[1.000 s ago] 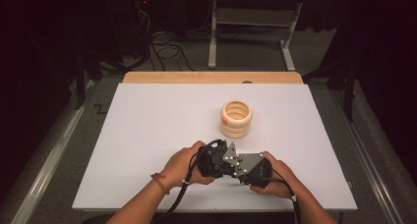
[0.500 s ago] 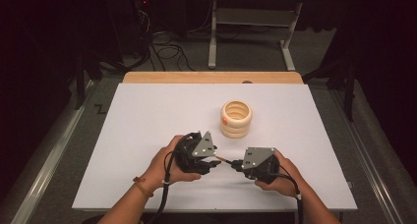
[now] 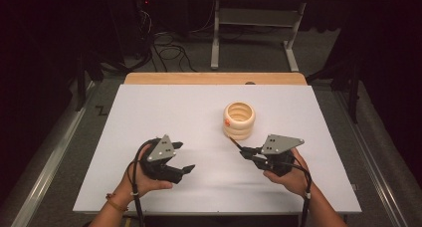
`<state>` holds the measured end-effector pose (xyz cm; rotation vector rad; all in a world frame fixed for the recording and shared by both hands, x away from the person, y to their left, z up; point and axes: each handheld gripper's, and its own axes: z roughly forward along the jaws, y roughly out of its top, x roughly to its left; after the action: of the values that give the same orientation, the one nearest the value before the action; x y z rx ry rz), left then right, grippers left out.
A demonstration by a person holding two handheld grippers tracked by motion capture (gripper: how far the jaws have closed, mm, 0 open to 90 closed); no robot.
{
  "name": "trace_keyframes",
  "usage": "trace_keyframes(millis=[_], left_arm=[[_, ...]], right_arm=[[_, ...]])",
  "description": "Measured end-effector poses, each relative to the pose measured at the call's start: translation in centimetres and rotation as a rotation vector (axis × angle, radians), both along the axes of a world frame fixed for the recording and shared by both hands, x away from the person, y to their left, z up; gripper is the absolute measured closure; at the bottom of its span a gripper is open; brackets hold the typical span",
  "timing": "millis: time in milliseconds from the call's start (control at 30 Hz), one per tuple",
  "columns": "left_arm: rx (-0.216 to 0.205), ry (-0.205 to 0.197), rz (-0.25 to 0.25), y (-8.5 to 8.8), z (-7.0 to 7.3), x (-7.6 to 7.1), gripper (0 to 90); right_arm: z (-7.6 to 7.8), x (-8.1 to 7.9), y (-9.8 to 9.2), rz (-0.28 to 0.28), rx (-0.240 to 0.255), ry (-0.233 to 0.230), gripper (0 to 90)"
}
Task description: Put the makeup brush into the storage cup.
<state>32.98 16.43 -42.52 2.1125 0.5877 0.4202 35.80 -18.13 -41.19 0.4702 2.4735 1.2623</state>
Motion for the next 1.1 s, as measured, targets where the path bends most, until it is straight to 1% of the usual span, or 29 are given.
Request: trace_keyframes(millis=[33, 67, 100, 133, 167, 200, 233, 267, 300, 333, 367, 400, 433, 467, 500, 533, 567, 633, 667, 700, 733, 800, 833, 867, 900, 933, 1000, 1100], left_arm=[[-0.033, 0.002, 0.023, 1.3, -0.4, -0.3, 21.0], [-0.033, 0.002, 0.023, 1.3, -0.4, -0.3, 20.4], [-0.042, -0.003, 0.041, 2.1, -0.6, -0.5, 19.6], [-0.049, -0.004, 0.054, 2.5, -0.7, -0.7, 19.6], [-0.052, -0.003, 0.063, 3.0, -0.9, -0.8, 19.2], [-0.061, -0.012, 0.08, 3.7, -1.1, -1.1, 19.0], [-0.068, -0.012, 0.091, 4.2, -1.2, -1.2, 18.4], [-0.086, -0.019, 0.108, 5.1, -1.4, -1.6, 17.9], [-0.099, -0.012, 0.116, 5.5, -1.6, -1.7, 17.9], [-0.099, -0.012, 0.116, 5.5, -1.6, -1.7, 17.2], [-0.098, -0.006, 0.133, 6.2, -2.1, -1.9, 16.8], [-0.097, -0.008, 0.144, 6.5, -2.4, -2.0, 16.8], [-0.097, -0.008, 0.144, 6.5, -2.4, -2.0, 16.7], [-0.1, -0.011, 0.148, 6.9, -2.7, -2.1, 16.7], [-0.098, -0.013, 0.162, 7.2, -2.9, -2.1, 16.4], [-0.098, -0.013, 0.162, 7.2, -2.9, -2.1, 16.5], [-0.1, -0.007, 0.18, 7.3, -3.1, -2.1, 16.5], [-0.133, -0.008, 0.202, 7.9, -3.4, -2.0, 16.4], [-0.131, -0.014, 0.21, 8.1, -3.5, -2.1, 16.4], [-0.12, -0.028, 0.221, 8.3, -3.7, -2.1, 16.5], [-0.12, -0.033, 0.227, 8.4, -3.8, -2.1, 16.5], [-0.126, -0.035, 0.241, 8.7, -4.0, -2.1, 16.5], [-0.126, -0.038, 0.245, 8.8, -4.1, -2.1, 16.5], [-0.126, -0.038, 0.245, 8.8, -4.1, -2.1, 16.6], [-0.139, -0.037, 0.248, 9.0, -4.2, -2.1, 16.6], [-0.145, -0.037, 0.252, 9.1, -4.2, -2.1, 16.6], [-0.147, -0.038, 0.266, 9.1, -4.3, -2.1, 16.6], [-0.13, -0.034, 0.267, 8.9, -4.6, -2.2, 16.7]], right_arm=[[0.1, 0.2, -0.1, -0.004, 0.009, -0.009, 85.1], [0.1, 0.2, -0.1, -0.004, 0.009, -0.009, 85.1], [0.4, 0.4, -0.3, -0.017, 0.045, -0.015, 85.1], [0.4, 0.4, -0.3, -0.017, 0.045, -0.015, 85.1], [0.5, 0.5, -0.4, -0.029, 0.051, -0.015, 85.1], [0.7, 0.7, -0.7, -0.048, 0.081, -0.02, 85.1], [0.8, 0.8, -0.8, -0.058, 0.094, -0.025, 85.1], [0.9, 0.9, -0.9, -0.067, 0.098, -0.029, 85.1], [0.9, 1.0, -1.0, -0.072, 0.109, -0.034, 85.2], [1.0, 1.1, -1.1, -0.087, 0.112, -0.038, 85.2], [1.1, 1.3, -1.3, -0.089, 0.126, -0.043, 85.2], [1.2, 1.4, -1.3, -0.098, 0.133, -0.044, 85.2], [1.2, 1.4, -1.3, -0.098, 0.133, -0.044, 85.2], [1.4, 1.5, -1.4, -0.104, 0.135, -0.052, 85.2], [1.7, 1.8, -1.6, -0.116, 0.149, -0.061, 85.2], [1.9, 1.9, -1.6, -0.119, 0.146, -0.069, 85.2], [1.9, 1.9, -1.6, -0.119, 0.146, -0.069, 85.2], [2.2, 2.3, -1.7, -0.128, 0.162, -0.074, 85.1], [2.5, 2.5, -1.7, -0.135, 0.167, -0.081, 85.1], [2.8, 2.8, -1.8, -0.145, 0.179, -0.091, 85.1], [2.9, 2.9, -1.8, -0.147, 0.182, -0.096, 85.1], [3.1, 3.3, -1.9, -0.16, 0.18, -0.112, 85.1], [3.2, 3.4, -2.0, -0.166, 0.191, -0.105, 85.1], [3.2, 3.4, -2.0, -0.166, 0.191, -0.105, 85.1], [3.3, 3.5, -2.1, -0.162, 0.203, -0.108, 85.1], [3.5, 3.6, -2.2, -0.176, 0.211, -0.107, 85.1], [3.8, 3.8, -2.3, -0.185, 0.233, -0.116, 85.1], [4.0, 4.0, -2.1, -0.189, 0.234, -0.124, 85.1]])
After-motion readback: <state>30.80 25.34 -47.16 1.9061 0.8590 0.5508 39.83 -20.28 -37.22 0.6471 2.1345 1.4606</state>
